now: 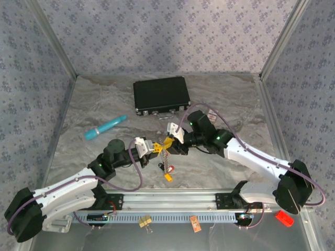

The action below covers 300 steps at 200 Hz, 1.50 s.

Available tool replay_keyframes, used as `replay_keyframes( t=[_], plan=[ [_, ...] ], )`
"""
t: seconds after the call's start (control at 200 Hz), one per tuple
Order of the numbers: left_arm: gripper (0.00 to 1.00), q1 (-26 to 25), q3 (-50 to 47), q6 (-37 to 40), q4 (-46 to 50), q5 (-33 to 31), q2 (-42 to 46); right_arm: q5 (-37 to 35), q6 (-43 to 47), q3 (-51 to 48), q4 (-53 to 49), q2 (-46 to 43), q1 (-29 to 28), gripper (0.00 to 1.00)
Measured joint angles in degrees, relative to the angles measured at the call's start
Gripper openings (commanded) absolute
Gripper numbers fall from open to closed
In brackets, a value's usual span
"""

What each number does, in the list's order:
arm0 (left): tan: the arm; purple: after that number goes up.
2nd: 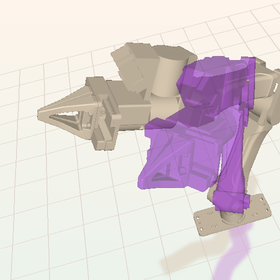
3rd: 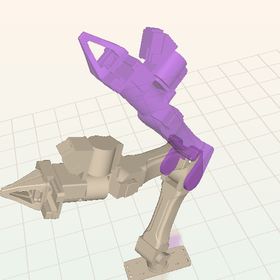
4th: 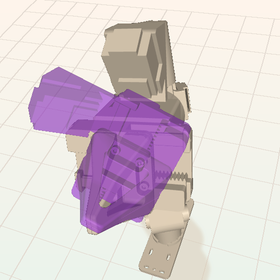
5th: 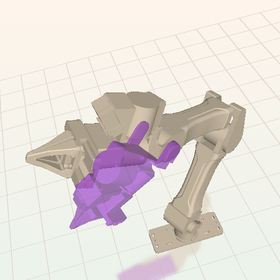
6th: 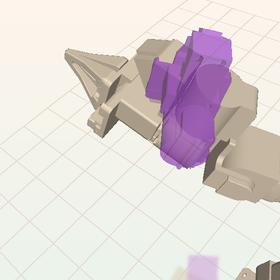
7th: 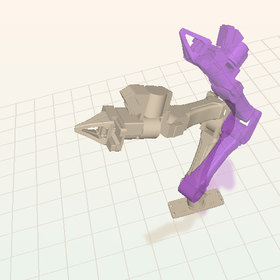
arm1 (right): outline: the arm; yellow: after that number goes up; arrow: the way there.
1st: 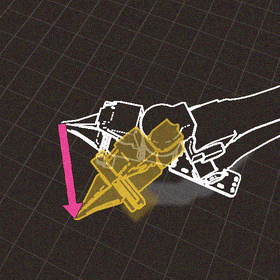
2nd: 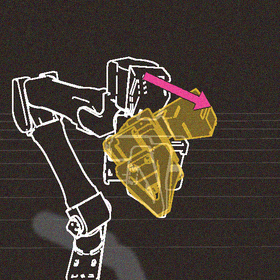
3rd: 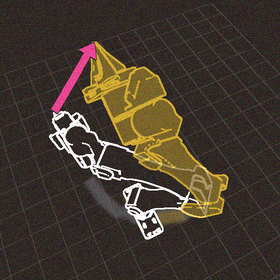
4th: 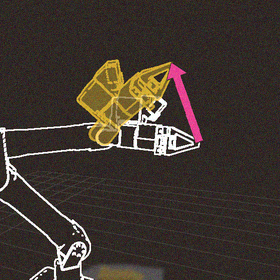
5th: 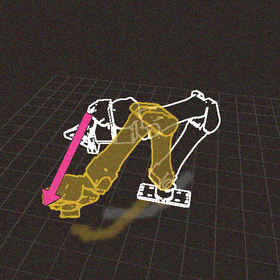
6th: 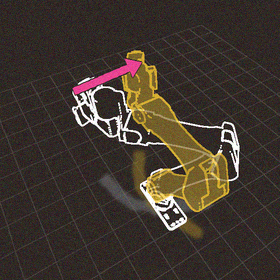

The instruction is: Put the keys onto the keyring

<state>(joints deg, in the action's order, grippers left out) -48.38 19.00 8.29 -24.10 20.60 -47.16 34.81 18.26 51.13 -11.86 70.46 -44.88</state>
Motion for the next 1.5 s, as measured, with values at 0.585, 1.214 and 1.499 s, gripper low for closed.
replay_keyframes(
  t=[0.585,1.214,1.499],
  plan=[
    [0.00,0.00,-0.02,-0.04,0.13,0.83,0.28,2.49,2.14,-3.17,0.55,-0.07,0.76,0.25],
    [0.22,-0.02,0.02,0.02,1.25,0.57,1.01,4.52,2.21,-2.84,2.23,-0.02,0.57,0.00],
    [0.21,-0.02,6.10,2.95,12.33,-1.11,-1.16,-4.63,11.21,8.48,-14.58,2.99,-2.89,0.00]
  ],
)
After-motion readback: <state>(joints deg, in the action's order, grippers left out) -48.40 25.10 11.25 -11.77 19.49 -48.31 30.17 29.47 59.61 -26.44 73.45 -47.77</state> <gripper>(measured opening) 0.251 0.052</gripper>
